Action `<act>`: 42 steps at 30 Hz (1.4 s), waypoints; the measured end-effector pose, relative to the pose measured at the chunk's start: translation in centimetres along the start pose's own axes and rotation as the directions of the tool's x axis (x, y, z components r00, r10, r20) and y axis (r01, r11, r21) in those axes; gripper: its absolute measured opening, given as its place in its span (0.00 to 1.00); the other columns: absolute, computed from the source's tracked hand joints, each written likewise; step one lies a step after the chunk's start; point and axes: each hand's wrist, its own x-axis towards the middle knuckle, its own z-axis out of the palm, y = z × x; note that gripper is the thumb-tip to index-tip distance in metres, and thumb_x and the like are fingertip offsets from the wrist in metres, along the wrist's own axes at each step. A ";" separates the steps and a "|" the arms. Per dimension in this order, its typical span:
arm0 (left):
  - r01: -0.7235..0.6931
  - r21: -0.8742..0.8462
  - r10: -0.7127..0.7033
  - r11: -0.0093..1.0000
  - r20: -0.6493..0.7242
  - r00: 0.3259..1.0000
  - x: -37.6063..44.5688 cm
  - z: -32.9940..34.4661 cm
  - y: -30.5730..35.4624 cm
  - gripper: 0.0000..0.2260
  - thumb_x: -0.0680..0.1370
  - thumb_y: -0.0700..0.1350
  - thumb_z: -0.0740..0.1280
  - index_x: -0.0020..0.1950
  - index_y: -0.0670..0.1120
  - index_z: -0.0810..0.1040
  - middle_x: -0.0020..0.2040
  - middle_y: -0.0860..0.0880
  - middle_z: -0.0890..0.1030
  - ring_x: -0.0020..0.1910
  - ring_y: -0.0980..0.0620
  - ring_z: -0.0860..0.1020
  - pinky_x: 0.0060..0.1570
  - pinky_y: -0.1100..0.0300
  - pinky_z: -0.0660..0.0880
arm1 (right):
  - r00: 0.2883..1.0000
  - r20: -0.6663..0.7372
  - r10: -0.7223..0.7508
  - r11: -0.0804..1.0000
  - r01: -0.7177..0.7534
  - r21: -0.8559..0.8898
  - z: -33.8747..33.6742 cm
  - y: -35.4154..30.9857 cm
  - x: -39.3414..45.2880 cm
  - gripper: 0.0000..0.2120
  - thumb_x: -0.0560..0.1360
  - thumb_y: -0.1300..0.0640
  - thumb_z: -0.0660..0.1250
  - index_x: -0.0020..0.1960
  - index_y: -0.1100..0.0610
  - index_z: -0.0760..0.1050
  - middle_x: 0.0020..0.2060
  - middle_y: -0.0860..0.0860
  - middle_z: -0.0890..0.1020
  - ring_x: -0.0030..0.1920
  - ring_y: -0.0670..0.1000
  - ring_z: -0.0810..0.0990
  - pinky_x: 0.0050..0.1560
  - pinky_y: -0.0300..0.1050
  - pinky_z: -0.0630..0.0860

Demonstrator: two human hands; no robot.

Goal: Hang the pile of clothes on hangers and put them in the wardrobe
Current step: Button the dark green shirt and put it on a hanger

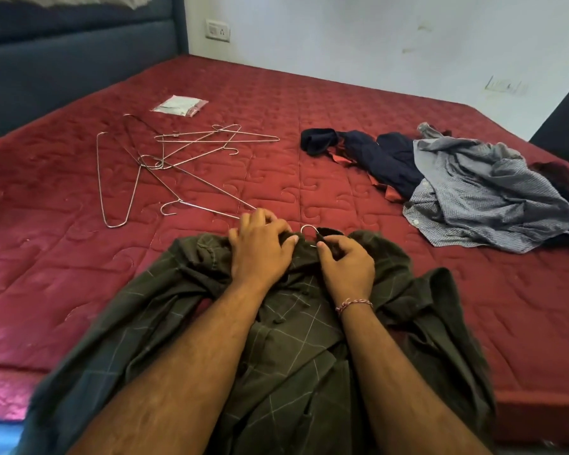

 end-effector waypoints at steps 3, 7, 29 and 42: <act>-0.054 -0.098 0.046 0.994 -0.088 0.995 -0.4 -0.3 -0.1 0.09 0.77 0.60 0.70 0.49 0.57 0.82 0.53 0.60 0.75 0.59 0.53 0.70 0.54 0.51 0.61 | 0.998 -0.062 0.016 0.999 -0.013 0.044 -0.3 -0.2 0.0 0.03 0.76 0.53 0.73 0.48 0.51 0.84 0.40 0.42 0.84 0.41 0.40 0.80 0.46 0.33 0.73; -0.161 -0.020 0.161 0.987 -0.013 0.987 -1.3 -0.9 0.6 0.11 0.75 0.64 0.70 0.48 0.59 0.82 0.48 0.61 0.76 0.57 0.54 0.71 0.55 0.49 0.63 | 0.994 -0.092 0.062 0.974 -0.040 0.225 -1.0 -0.3 -0.1 0.05 0.78 0.59 0.70 0.46 0.51 0.81 0.37 0.40 0.81 0.39 0.36 0.78 0.45 0.27 0.70; 0.049 -0.099 -0.034 0.994 0.153 0.988 -2.2 -1.9 1.2 0.08 0.81 0.57 0.66 0.52 0.56 0.82 0.53 0.59 0.82 0.62 0.53 0.74 0.61 0.49 0.62 | 0.945 -0.143 0.295 0.948 -0.271 0.165 -3.6 -2.7 -1.1 0.02 0.74 0.57 0.71 0.44 0.55 0.81 0.36 0.49 0.81 0.42 0.53 0.78 0.45 0.42 0.70; 0.136 -0.364 -0.071 0.921 0.188 0.980 -1.9 -1.5 0.4 0.03 0.77 0.51 0.73 0.45 0.54 0.84 0.52 0.61 0.78 0.61 0.58 0.70 0.55 0.55 0.54 | 0.986 0.167 0.026 0.949 -0.077 0.306 -2.1 -1.7 -3.4 0.07 0.73 0.59 0.77 0.40 0.49 0.82 0.37 0.43 0.86 0.41 0.42 0.84 0.45 0.36 0.78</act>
